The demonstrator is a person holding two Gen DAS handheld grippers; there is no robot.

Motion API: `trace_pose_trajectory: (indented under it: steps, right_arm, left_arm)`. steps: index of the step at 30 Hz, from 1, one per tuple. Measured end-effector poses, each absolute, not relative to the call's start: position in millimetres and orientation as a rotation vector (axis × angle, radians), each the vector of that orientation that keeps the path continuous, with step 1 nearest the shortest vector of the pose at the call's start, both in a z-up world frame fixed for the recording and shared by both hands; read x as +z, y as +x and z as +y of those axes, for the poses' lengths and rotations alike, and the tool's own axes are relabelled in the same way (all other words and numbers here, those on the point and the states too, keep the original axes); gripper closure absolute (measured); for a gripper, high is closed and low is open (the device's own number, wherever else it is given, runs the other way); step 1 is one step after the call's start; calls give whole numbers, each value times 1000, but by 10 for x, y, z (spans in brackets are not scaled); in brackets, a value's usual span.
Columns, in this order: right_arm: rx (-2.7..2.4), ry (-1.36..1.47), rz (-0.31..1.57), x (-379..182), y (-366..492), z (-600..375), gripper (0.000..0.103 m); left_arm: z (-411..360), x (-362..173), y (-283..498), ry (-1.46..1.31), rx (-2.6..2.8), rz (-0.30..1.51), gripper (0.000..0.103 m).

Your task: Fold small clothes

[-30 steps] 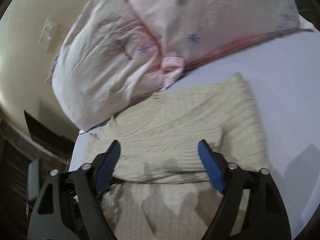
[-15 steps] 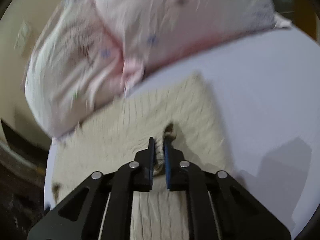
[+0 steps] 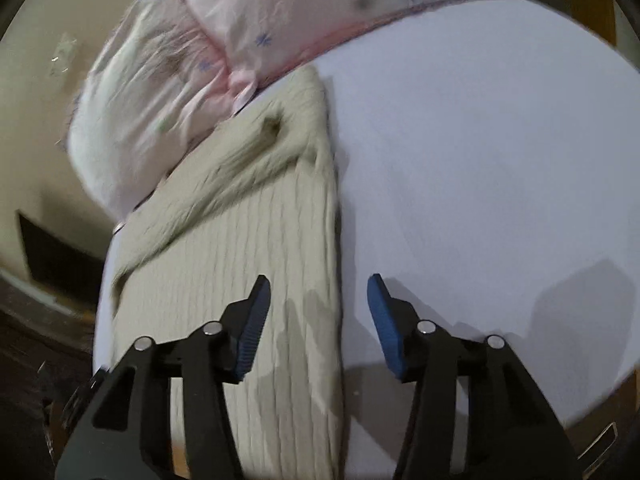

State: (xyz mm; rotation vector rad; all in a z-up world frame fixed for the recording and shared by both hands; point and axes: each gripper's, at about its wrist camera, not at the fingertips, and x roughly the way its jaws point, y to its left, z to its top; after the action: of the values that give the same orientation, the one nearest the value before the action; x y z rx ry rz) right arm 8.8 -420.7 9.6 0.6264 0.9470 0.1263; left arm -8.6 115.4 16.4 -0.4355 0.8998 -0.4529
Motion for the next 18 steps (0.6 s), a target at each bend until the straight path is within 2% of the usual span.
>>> trace_pose_trajectory:
  steps: [5,9,10,11,13,18]
  right_arm:
    - [394,735,969,-134,-436,-4080,68]
    - [501,805,959,-288,-686,-4103,71]
    - [515,811,961,-312,-710,-4096,76]
    - [527,810,974,-339,-698,-4064,97]
    - [575,831,961,-342,-660,-4019,96]
    - [650,831,743,207,-321,-4067,97]
  left_arm:
    - [1187,21,-344,-584,-550,918,75]
    - [1172,-45,-424,-644,-570,915,81]
    - [1153,-48,-420,-643,-572,923,84]
    - [1128,-44,-413,-644,-583,931,95]
    - [1088,25,-401,-642,-610,924,97]
    - [1083,609,-122,-560,-627,794,97]
